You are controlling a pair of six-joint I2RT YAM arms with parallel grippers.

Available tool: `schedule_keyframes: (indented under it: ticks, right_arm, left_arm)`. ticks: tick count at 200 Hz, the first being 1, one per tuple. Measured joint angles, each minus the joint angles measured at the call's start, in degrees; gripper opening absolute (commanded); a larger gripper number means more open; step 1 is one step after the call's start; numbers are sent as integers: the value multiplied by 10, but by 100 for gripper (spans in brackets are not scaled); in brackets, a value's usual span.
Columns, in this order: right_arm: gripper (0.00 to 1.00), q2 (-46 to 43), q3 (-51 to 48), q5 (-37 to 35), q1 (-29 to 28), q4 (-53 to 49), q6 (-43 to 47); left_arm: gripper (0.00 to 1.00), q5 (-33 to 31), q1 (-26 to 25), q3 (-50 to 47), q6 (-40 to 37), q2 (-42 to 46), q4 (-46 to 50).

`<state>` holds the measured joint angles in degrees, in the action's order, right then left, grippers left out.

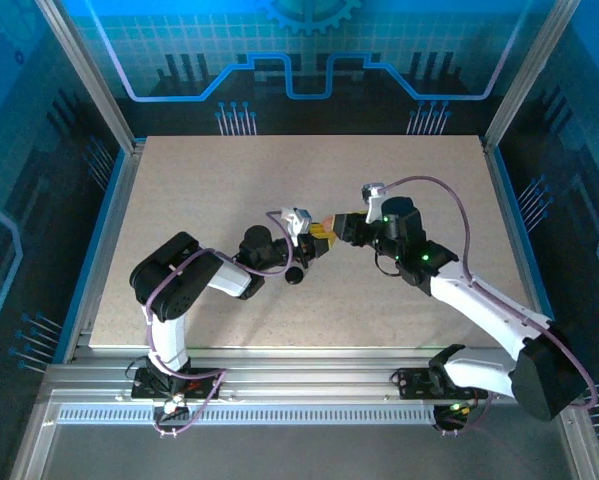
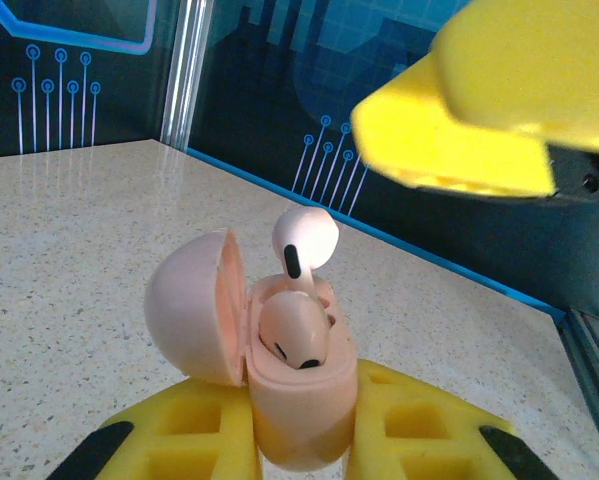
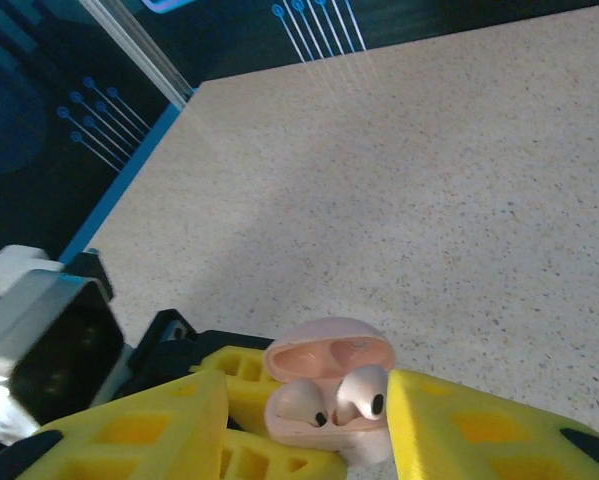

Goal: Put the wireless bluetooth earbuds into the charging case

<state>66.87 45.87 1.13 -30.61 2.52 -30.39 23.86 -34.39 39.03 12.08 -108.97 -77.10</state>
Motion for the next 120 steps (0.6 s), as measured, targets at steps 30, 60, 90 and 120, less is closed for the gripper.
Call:
schedule_keyframes:
  ticks: [30,60,90,120]
  right_arm:
    - [45,-11,3,24,7,-13,-1]
    - [44,-11,24,73,37,-56,-22]
    - [43,-11,72,119,60,-122,-42]
    - [42,-20,108,159,67,-185,-41]
  left_arm:
    - [13,6,0,0,-2,1,-1]
    - [13,13,0,0,-7,5,-4]
    - [12,26,0,0,-29,10,-4]
    - [12,39,0,-1,-55,14,-6]
